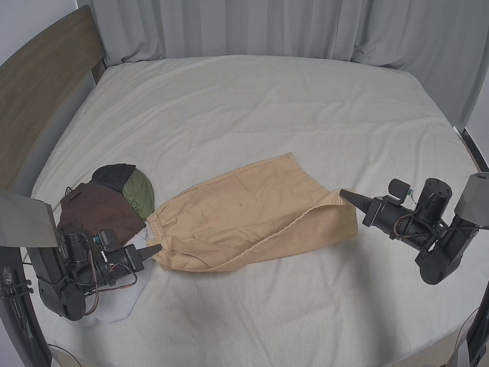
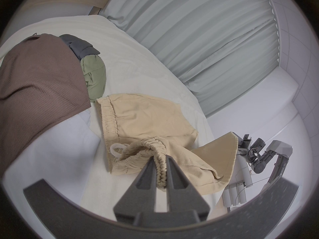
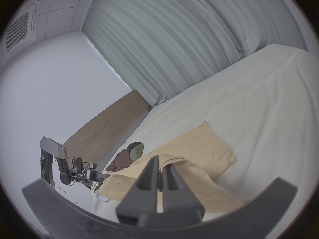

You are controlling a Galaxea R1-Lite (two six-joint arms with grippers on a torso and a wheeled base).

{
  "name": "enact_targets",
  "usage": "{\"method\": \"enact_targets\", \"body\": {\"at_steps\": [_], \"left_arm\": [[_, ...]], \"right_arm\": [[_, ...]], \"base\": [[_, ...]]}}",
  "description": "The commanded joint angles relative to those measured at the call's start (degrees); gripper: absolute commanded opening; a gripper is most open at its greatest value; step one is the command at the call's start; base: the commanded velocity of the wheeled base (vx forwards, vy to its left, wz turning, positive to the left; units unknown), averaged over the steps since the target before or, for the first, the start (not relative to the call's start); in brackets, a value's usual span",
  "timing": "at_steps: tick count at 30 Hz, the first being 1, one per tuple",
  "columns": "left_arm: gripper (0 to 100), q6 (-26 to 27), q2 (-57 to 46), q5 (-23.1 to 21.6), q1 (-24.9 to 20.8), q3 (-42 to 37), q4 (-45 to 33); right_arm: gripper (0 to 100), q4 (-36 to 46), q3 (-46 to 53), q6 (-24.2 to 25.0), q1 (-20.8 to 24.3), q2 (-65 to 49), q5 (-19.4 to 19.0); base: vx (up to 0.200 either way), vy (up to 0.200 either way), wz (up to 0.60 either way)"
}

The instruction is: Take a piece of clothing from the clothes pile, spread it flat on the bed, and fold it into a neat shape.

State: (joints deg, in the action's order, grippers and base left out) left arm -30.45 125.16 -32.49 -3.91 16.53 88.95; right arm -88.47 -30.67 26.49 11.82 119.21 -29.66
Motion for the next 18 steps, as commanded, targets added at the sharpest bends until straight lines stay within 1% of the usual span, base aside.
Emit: {"method": "enact_targets", "body": {"at_steps": [1,7,11,15,18], "left_arm": [[0,-0.8,-0.3,0.1,0.1,0.7,0.2],[0,-1.3,-0.3,1.6,0.1,1.5,0.1],[0,-1.3,-0.3,1.7,0.1,1.9,0.1],[0,-3.1,-0.4,3.2,0.1,3.0,0.2],[0,-3.6,-0.3,4.2,0.1,3.9,0.2]], "right_arm": [[0,0.0,-1.7,0.3,0.2,0.0,0.0],[0,0.0,-4.0,0.4,0.1,0.1,-0.1],[0,0.0,-5.1,0.4,0.1,0.1,-0.1],[0,0.4,-7.8,0.4,0.3,0.2,-0.2],[0,0.5,-9.4,0.5,0.6,0.3,-1.1]], "base": [[0.0,0.0,0.0],[0.0,0.0,0.0],[0.0,0.0,0.0],[0.0,0.0,0.0],[0.0,0.0,0.0]]}}
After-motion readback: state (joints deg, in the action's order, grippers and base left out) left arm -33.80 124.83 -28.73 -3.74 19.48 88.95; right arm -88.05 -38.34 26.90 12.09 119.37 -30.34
